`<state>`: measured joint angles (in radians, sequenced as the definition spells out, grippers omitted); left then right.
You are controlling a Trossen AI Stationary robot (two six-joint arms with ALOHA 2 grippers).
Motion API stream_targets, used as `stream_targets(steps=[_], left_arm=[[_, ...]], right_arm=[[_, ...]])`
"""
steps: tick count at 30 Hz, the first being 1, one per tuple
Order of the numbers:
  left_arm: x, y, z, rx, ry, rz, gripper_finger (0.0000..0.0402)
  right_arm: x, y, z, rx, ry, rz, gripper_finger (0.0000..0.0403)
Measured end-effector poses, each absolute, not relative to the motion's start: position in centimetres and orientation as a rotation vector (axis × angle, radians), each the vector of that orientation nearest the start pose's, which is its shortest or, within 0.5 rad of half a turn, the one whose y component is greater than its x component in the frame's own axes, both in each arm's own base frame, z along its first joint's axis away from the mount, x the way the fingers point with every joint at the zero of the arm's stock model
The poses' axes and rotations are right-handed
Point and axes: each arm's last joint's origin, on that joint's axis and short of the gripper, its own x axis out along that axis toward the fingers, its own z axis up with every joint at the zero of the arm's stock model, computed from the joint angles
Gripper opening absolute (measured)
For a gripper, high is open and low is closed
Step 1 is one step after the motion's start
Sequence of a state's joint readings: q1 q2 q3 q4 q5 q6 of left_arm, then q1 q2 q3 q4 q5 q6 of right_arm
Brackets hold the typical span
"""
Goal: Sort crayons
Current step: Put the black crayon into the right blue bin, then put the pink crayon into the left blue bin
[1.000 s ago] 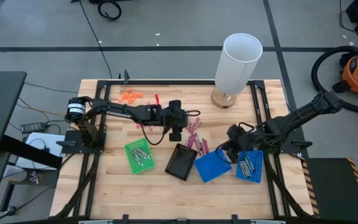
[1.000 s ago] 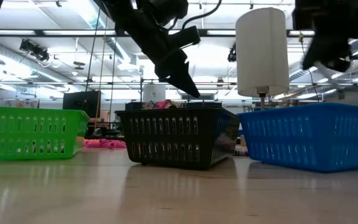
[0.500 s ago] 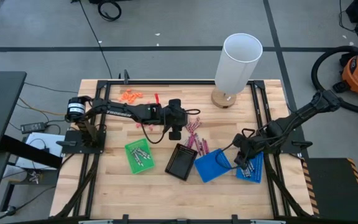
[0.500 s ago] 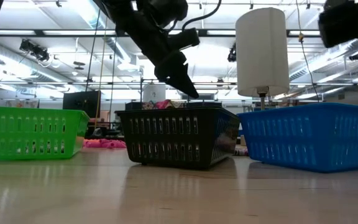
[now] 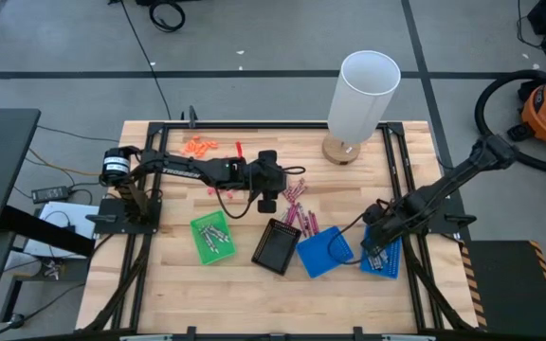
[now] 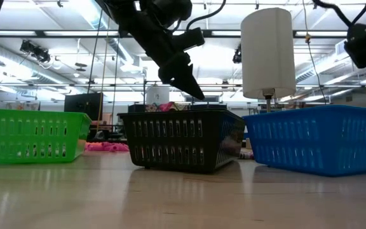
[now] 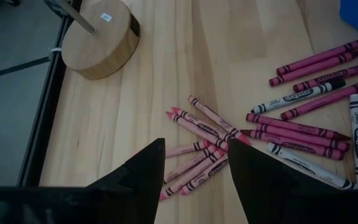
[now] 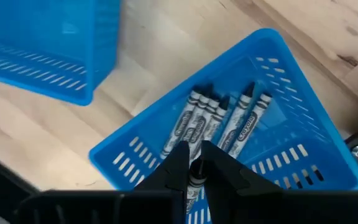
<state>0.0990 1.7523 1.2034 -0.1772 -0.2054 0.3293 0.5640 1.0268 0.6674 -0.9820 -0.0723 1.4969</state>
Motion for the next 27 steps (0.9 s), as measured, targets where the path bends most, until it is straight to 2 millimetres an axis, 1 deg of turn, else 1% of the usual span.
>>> stream_targets(steps=[8,14,22,27], left_arm=[[37.7,4.5,22.3,0.350,0.770,0.172,0.0187],[37.7,4.5,22.2,0.350,0.780,0.170,0.0187],[37.6,4.4,22.1,0.349,0.793,0.167,0.0187],[37.6,4.1,22.1,0.358,0.790,0.157,0.0187]], right_arm=[[13.8,9.0,19.3,0.872,1.430,-0.604,0.0042],[14.4,9.3,18.6,0.850,1.447,-0.618,0.0048],[14.6,9.6,18.2,0.821,1.479,-0.586,0.0071],[14.6,9.6,18.4,0.845,1.490,-0.568,0.0100]])
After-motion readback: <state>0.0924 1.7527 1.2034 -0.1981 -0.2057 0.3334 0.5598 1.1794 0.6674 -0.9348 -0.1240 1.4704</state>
